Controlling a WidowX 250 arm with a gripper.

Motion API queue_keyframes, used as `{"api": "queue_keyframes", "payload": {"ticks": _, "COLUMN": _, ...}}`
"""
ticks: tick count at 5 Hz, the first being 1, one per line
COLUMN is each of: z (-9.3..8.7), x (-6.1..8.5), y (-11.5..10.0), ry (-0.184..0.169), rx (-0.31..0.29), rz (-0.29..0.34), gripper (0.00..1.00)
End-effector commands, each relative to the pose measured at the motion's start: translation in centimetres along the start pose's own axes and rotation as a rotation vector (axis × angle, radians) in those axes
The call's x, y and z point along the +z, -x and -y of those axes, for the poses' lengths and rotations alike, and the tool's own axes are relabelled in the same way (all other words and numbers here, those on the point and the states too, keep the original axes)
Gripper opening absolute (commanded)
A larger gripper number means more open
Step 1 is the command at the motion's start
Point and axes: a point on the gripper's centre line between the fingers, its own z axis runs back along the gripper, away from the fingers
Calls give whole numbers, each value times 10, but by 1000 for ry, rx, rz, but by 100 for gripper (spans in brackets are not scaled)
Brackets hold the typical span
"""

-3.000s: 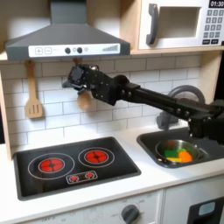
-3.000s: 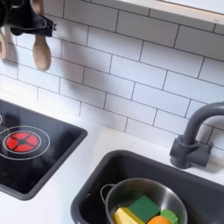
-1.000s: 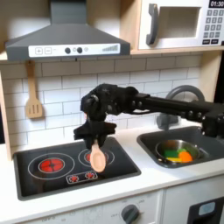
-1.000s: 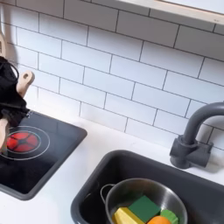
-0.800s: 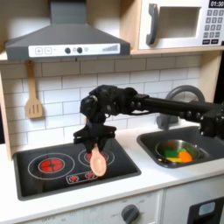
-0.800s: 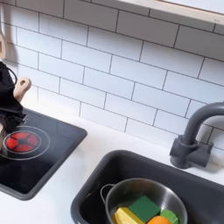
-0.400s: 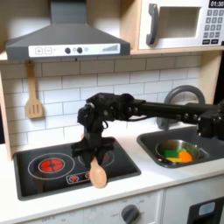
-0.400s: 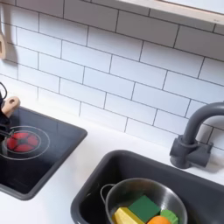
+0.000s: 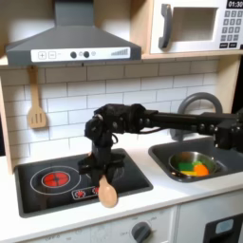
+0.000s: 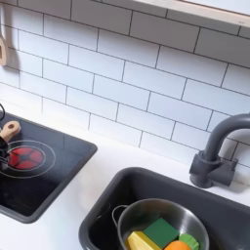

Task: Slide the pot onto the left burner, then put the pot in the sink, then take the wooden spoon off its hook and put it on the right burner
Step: 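Take the wooden spoon off its hook and put it on the right burner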

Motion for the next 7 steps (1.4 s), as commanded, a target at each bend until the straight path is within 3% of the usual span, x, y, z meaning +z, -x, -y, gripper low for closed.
{"api": "queue_keyframes", "payload": {"ticks": 1, "z": 0, "x": 1, "y": 2, "ry": 5, "rx": -15, "rz": -31, "gripper": 100}}
{"api": "queue_keyframes", "payload": {"ticks": 5, "z": 3, "x": 38, "y": -5, "ry": -4, "rx": -12, "rz": 34, "gripper": 100}}
{"api": "queue_keyframes", "payload": {"ticks": 6, "z": -5, "x": 40, "y": 4, "ry": -14, "rx": 16, "rz": 30, "gripper": 63}}
{"api": "queue_keyframes", "payload": {"ticks": 7, "z": -19, "x": 40, "y": 11, "ry": -34, "rx": 76, "rz": 28, "gripper": 0}}
